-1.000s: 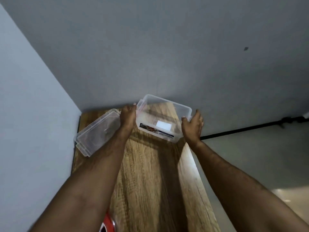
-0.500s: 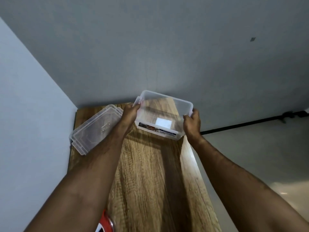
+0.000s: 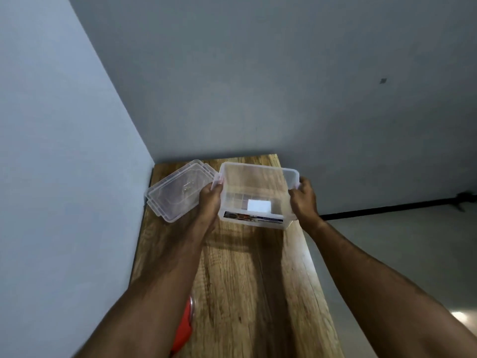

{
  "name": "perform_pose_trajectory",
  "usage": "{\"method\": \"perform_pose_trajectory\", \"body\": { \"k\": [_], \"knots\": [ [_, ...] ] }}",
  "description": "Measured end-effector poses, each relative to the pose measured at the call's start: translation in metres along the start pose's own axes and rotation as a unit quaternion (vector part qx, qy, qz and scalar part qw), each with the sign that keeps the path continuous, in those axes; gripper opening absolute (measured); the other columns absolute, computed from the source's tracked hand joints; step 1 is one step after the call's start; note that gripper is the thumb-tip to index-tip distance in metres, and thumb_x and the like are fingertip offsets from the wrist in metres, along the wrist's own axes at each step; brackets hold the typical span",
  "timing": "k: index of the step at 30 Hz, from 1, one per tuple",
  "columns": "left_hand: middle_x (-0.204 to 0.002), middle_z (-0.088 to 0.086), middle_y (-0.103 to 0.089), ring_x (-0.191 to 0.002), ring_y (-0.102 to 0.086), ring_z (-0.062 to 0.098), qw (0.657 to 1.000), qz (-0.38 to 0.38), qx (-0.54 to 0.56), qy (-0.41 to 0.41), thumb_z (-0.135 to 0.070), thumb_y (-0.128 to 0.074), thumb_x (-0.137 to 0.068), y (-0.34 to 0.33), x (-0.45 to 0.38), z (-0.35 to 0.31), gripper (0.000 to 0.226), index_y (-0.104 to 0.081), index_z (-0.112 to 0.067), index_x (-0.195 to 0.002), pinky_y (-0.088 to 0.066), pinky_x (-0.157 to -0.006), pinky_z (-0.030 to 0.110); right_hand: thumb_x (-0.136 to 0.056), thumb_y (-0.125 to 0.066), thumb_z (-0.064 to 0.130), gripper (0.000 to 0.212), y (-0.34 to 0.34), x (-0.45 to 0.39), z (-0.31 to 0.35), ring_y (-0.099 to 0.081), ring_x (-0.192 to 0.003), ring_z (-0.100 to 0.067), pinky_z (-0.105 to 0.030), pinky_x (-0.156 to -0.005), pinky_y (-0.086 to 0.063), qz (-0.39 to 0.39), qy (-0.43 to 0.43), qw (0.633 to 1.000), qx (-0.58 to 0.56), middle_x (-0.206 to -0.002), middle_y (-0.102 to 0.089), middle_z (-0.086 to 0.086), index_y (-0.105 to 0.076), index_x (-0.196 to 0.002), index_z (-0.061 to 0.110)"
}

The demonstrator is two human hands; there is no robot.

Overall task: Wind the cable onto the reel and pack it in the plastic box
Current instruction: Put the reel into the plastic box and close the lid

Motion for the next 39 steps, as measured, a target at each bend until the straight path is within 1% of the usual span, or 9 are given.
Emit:
{"method": "perform_pose_trajectory", "body": {
  "k": [6,11,16,20,24,27,30,32,39],
  "knots": [
    [-0.113,0.003,-0.073,-0.098,-0.071,0.023,0.998,-0.059,-0.006,0.004,-0.057,-0.048,-0.098,0.023,0.069,0.031,0.047,-0.063,-0.023,-0.127,-0.061,-0.084,0.046,-0.100,-0.051,0.006,0.025,0.008,0.043,-0.002,-0.058,-0.083,-0.012,-0.024,-0.057,-0.043,0.073,0.014,0.997,0.022,-0.097,-0.057,0.006,-0.049,-0.118,0.024],
    [-0.093,-0.002,-0.072,-0.082,-0.070,0.012,0.995,-0.100,-0.021,0.011,-0.039,-0.050,-0.104,0.034,0.119,0.048,0.027,-0.065,-0.018,-0.112,-0.053,-0.056,0.019,-0.104,-0.051,0.012,0.030,0.016,0.071,-0.018,-0.061,-0.095,-0.022,-0.022,-0.056,-0.044,0.115,0.017,0.993,0.031,-0.104,-0.058,0.005,-0.050,-0.133,0.020],
    [-0.102,0.002,-0.071,-0.093,-0.068,0.019,0.988,-0.142,-0.048,0.028,-0.059,-0.048,-0.095,0.041,0.152,0.074,0.049,-0.065,-0.018,-0.115,-0.059,-0.084,0.044,-0.105,-0.049,0.014,0.038,0.019,0.086,-0.041,-0.063,-0.106,-0.032,-0.026,-0.057,-0.044,0.148,0.004,0.988,0.035,-0.111,-0.059,0.001,-0.046,-0.143,0.018],
    [-0.104,0.001,-0.069,-0.095,-0.066,0.021,0.983,-0.162,-0.076,0.034,-0.057,-0.048,-0.098,0.044,0.169,0.082,0.047,-0.064,-0.017,-0.117,-0.058,-0.085,0.044,-0.105,-0.049,0.014,0.033,0.021,0.092,-0.052,-0.063,-0.106,-0.032,-0.025,-0.058,-0.045,0.165,0.000,0.985,0.041,-0.116,-0.062,-0.006,-0.050,-0.138,0.018],
    [-0.097,0.001,-0.072,-0.089,-0.069,0.020,0.987,-0.144,-0.055,0.044,-0.053,-0.049,-0.100,0.041,0.174,0.087,0.037,-0.065,-0.021,-0.110,-0.058,-0.075,0.036,-0.104,-0.052,0.019,0.035,0.024,0.094,-0.062,-0.061,-0.115,-0.037,-0.041,-0.074,-0.055,0.173,0.016,0.984,0.038,-0.129,-0.062,-0.012,-0.051,-0.139,0.021],
    [-0.100,0.002,-0.072,-0.090,-0.069,0.020,0.986,-0.150,-0.064,0.027,-0.053,-0.050,-0.099,0.044,0.172,0.088,0.038,-0.066,-0.022,-0.113,-0.059,-0.078,0.040,-0.102,-0.058,0.024,0.045,0.026,0.096,-0.060,-0.058,-0.120,-0.033,-0.053,-0.091,-0.056,0.164,0.019,0.984,0.070,-0.138,-0.056,-0.009,-0.044,-0.144,0.021],
    [-0.112,0.005,-0.071,-0.095,-0.069,0.020,0.985,-0.171,-0.036,-0.008,-0.054,-0.052,-0.096,0.052,0.171,0.079,0.038,-0.064,-0.024,-0.116,-0.060,-0.078,0.042,-0.096,-0.065,0.023,0.060,0.042,0.099,-0.035,-0.052,-0.129,-0.027,-0.047,-0.104,-0.049,0.027,0.128,0.978,0.164,-0.143,-0.052,-0.009,-0.040,-0.149,0.014],
    [-0.117,0.009,-0.070,-0.098,-0.069,0.023,0.980,-0.200,-0.002,-0.025,-0.045,-0.052,-0.100,0.062,0.171,0.069,0.043,-0.061,-0.014,-0.128,-0.057,-0.070,0.030,-0.093,-0.066,0.013,0.054,0.039,0.108,-0.007,-0.055,-0.126,-0.025,-0.041,-0.103,-0.049,-0.038,0.223,0.960,0.167,-0.137,-0.058,-0.009,-0.047,-0.144,0.013],
    [-0.145,0.011,-0.055,-0.131,-0.053,0.029,0.946,-0.321,0.025,-0.042,-0.034,-0.049,-0.104,0.127,0.193,0.047,0.049,-0.047,-0.007,-0.145,-0.035,-0.095,0.029,-0.091,-0.068,0.004,0.046,-0.066,0.151,0.044,-0.062,-0.110,-0.015,-0.040,-0.094,-0.056,0.091,0.312,0.940,0.104,-0.127,-0.064,-0.004,-0.056,-0.135,0.014]
  ]
}}
Point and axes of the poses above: each hand's wrist, its own x-axis away from the middle knuckle, its own y-axis out of the back of the hand, z = x × y, the point moved 7 cm from there along -x, towards the middle knuckle
